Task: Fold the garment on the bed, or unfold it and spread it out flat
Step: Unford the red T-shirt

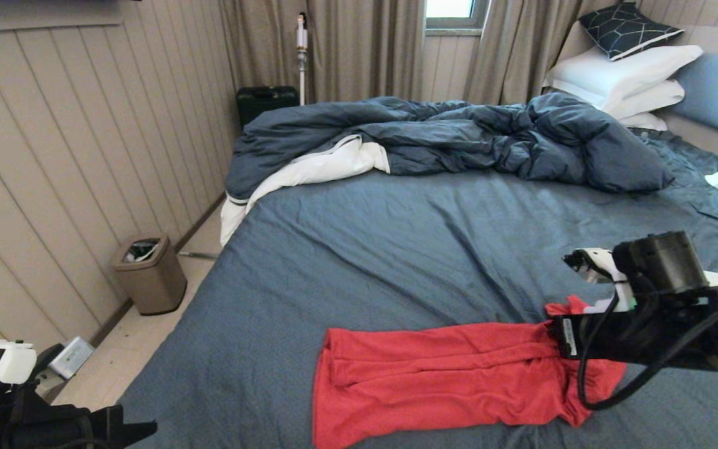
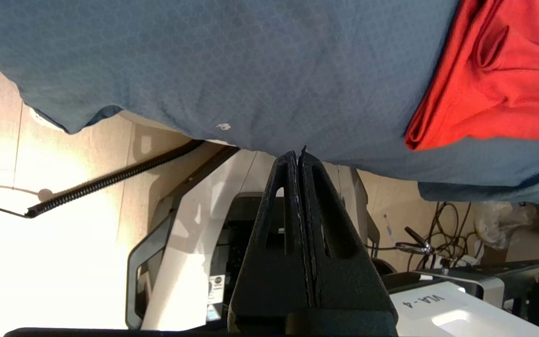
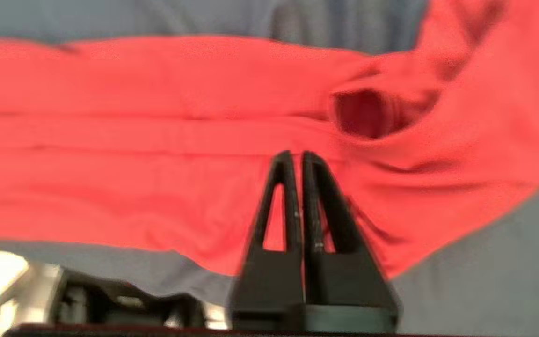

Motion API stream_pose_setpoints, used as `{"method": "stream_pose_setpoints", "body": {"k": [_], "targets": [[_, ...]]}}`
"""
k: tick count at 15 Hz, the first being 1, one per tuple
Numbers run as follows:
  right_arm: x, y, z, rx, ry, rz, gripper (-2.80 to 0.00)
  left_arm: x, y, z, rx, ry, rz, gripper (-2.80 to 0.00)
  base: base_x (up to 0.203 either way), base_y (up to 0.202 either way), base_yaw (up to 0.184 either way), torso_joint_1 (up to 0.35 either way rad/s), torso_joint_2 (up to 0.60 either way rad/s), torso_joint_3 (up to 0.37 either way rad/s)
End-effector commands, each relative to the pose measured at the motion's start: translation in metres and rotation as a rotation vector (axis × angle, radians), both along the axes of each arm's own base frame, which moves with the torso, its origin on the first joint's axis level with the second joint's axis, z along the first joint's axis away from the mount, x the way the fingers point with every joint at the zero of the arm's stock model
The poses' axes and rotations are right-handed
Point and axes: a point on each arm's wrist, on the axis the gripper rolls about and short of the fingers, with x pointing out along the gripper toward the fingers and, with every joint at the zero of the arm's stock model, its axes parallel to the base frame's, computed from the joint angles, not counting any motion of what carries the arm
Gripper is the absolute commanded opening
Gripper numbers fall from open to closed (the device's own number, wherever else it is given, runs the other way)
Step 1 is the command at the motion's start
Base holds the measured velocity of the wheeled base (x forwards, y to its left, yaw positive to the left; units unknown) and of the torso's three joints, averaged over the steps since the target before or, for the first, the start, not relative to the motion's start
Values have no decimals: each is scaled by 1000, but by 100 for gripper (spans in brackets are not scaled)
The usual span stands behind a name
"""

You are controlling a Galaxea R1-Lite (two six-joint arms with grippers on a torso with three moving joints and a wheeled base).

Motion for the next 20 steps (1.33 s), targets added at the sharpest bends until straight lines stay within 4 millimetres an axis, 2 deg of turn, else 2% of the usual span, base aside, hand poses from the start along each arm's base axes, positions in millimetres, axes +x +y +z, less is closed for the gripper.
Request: {"method": "stream_pose_setpoints", "body": {"k": [1, 4, 10, 13, 17, 20], "targets": [[13, 5, -16, -10, 57, 10, -280, 0, 0, -1, -3, 4, 0, -280, 0, 0, 0, 0, 0, 0], [22, 3, -28, -19, 95, -6, -280, 1, 0, -2, -2, 13, 0, -280, 0, 0, 0, 0, 0, 0], [22, -40, -39, -31, 123, -148, -280, 1, 0, -4, 0, 24, -1, -280, 0, 0, 0, 0, 0, 0], [1, -62, -49, -48, 164, -203, -280, 1, 0, -4, 0, 24, -1, -280, 0, 0, 0, 0, 0, 0], [-42, -82, -48, -81, 123, -266, -280, 1, 0, -4, 0, 24, -1, -280, 0, 0, 0, 0, 0, 0], [-65, -99, -45, -81, 103, -318, -280, 1, -1, -4, 0, 26, -9, -280, 0, 0, 0, 0, 0, 0]]}}
